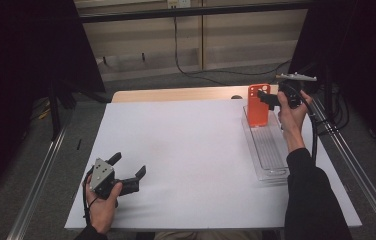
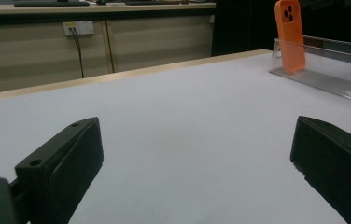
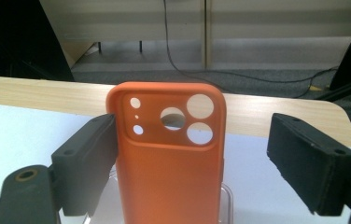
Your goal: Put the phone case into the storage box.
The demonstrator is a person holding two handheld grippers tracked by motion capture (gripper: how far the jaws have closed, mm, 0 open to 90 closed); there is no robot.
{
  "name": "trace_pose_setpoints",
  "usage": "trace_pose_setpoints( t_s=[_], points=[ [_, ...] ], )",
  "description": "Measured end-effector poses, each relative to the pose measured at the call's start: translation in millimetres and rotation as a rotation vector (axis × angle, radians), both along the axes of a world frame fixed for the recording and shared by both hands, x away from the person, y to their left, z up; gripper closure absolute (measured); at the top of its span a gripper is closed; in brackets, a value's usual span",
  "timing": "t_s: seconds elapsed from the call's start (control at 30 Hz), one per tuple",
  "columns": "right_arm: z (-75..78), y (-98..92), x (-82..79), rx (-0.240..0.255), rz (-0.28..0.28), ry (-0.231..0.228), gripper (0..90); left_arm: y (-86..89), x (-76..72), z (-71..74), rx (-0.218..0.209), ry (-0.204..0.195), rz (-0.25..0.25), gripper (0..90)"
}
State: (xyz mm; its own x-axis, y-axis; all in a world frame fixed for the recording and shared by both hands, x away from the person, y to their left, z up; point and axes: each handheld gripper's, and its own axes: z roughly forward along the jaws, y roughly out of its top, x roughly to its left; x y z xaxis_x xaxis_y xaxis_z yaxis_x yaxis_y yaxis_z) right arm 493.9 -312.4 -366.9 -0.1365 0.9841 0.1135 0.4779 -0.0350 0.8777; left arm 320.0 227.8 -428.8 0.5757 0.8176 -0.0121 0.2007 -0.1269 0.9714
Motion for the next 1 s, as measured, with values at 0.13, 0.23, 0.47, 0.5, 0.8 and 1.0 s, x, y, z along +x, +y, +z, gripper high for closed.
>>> trace_pose_setpoints(
  t_s=[0.13, 0.23, 0.47, 0.5, 0.8, 1.0],
  points=[
    [-0.8, 1.9, -4.5, 0.004, -0.005, -0.01, 15.0, 2.3, -1.5, -0.6, -0.009, -0.002, 0.007, 2.6],
    [-0.9, 2.9, -10.1, -0.016, -0.008, -0.027, 12.9, 4.4, -2.7, -0.1, -0.011, -0.005, 0.005, 2.6],
    [-2.2, 3.2, -19.1, -0.005, 0.007, -0.044, 7.7, 5.0, -3.1, 1.4, -0.008, -0.01, 0.001, 2.6],
    [-2.8, 4.0, -20.8, -0.005, 0.017, -0.056, 7.4, 4.8, -3.2, 1.4, -0.009, -0.01, 0.001, 2.6],
    [-4.9, 9.7, -34.0, -0.048, 0.013, -0.125, 7.7, 4.4, -3.9, 1.7, -0.013, -0.011, 0.004, 2.6],
    [-8.6, 9.5, -42.5, -0.04, 0.013, -0.155, 8.7, 5.0, -4.1, 2.2, -0.016, -0.019, 0.008, 2.6]
  ],
)
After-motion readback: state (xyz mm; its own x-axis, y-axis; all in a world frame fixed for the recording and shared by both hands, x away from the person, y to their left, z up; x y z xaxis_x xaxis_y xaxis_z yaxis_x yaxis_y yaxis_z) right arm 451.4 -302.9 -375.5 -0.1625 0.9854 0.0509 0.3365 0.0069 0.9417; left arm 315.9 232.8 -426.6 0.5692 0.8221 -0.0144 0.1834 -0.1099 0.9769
